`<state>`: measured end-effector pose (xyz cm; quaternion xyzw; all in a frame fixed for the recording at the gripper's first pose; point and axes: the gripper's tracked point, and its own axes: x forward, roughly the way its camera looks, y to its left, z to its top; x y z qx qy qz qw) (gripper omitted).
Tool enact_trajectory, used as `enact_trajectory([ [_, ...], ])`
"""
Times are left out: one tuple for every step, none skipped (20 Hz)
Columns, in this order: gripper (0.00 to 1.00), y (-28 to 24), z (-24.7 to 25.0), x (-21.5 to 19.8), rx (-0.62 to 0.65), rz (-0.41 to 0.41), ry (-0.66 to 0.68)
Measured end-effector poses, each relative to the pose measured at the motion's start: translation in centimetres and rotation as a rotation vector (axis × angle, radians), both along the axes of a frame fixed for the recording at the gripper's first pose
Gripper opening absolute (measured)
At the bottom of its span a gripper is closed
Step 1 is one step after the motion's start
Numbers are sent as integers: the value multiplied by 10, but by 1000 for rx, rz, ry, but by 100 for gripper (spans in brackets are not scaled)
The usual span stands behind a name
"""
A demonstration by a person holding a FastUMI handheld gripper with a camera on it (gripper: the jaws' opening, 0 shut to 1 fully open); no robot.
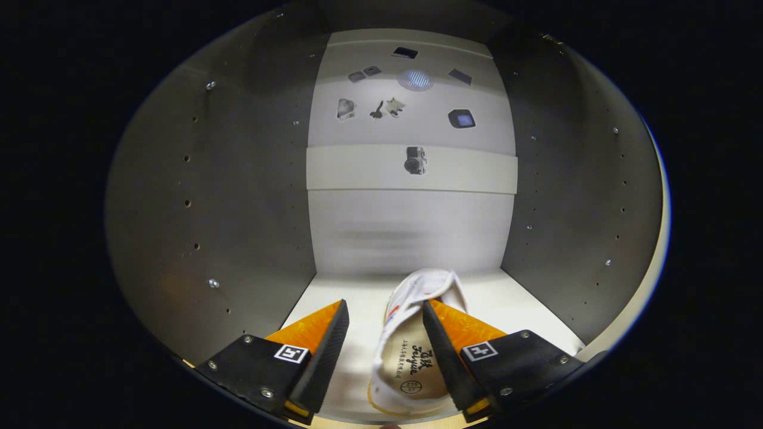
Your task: Open the shoe cabinet door, grab the shoes and put them into the shoe cabinet, then close the shoe cabinet door.
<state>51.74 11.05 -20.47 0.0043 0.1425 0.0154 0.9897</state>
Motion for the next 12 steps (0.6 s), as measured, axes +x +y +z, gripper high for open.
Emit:
enact_trajectory([
  [81, -1, 3, -2, 10, -6, -5],
  [81, -2, 7, -5, 22, -6, -7],
  [82, -4, 14, -10, 27, -13, -21],
  [82, -3, 25, -17, 30, -10, -42],
  [82, -5, 39, -29, 27, -10, -70],
  [83, -4, 54, -42, 29, 2, -94],
  [84, -6, 66, -59, 27, 0, -116],
  [84, -9, 80, -78, 28, 1, -138],
  [85, -12, 93, -98, 30, -1, -156],
  [85, -17, 107, -123, 35, -6, -174],
  [86, -21, 118, -144, 48, -8, -184],
  [87, -26, 127, -167, 60, -13, -193],
])
